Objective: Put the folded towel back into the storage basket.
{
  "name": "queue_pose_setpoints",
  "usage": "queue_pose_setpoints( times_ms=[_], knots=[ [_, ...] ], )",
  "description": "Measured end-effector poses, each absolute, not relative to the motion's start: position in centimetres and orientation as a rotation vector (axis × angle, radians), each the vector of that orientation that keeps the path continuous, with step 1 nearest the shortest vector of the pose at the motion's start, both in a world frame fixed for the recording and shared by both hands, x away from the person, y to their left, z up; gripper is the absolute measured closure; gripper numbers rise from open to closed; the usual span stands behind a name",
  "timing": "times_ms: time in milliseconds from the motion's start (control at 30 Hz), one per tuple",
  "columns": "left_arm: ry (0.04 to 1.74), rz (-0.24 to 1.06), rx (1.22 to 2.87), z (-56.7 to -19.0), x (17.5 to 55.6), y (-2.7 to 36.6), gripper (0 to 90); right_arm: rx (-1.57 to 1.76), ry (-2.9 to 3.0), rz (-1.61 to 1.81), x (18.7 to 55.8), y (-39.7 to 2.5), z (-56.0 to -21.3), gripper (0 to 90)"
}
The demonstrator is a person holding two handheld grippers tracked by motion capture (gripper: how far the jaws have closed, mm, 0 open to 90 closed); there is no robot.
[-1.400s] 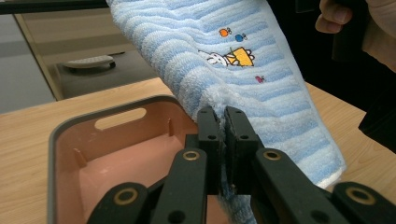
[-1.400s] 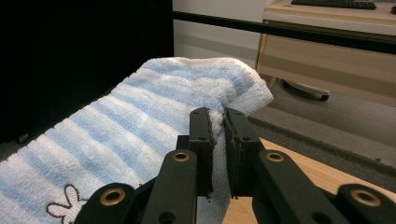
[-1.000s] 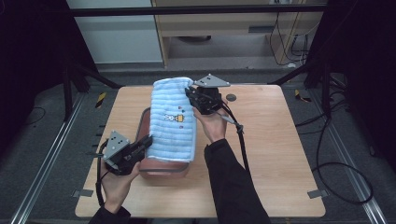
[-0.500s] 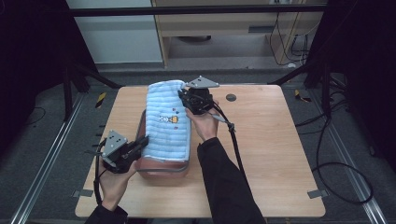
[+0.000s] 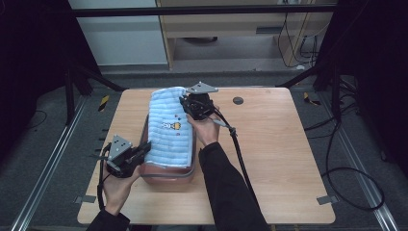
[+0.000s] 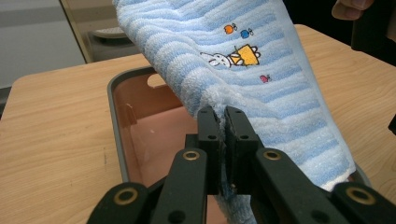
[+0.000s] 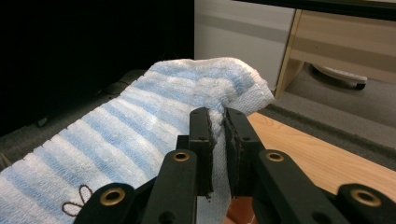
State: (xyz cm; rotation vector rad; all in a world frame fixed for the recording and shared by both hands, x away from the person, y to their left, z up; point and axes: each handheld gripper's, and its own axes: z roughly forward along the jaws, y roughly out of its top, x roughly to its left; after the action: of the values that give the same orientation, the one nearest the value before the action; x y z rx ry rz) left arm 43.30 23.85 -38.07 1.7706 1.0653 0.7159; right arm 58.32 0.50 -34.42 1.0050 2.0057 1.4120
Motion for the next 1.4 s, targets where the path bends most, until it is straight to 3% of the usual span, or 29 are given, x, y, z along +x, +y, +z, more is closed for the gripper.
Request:
queue_pose_setpoints(
  times_ms=[1400],
  knots=[
    [1.174,0.652,1.911,-42.7,43.7,24.0,85.4,1.087,2.127,1.316,59.0,1.3,-41.0,81.9]
  ],
)
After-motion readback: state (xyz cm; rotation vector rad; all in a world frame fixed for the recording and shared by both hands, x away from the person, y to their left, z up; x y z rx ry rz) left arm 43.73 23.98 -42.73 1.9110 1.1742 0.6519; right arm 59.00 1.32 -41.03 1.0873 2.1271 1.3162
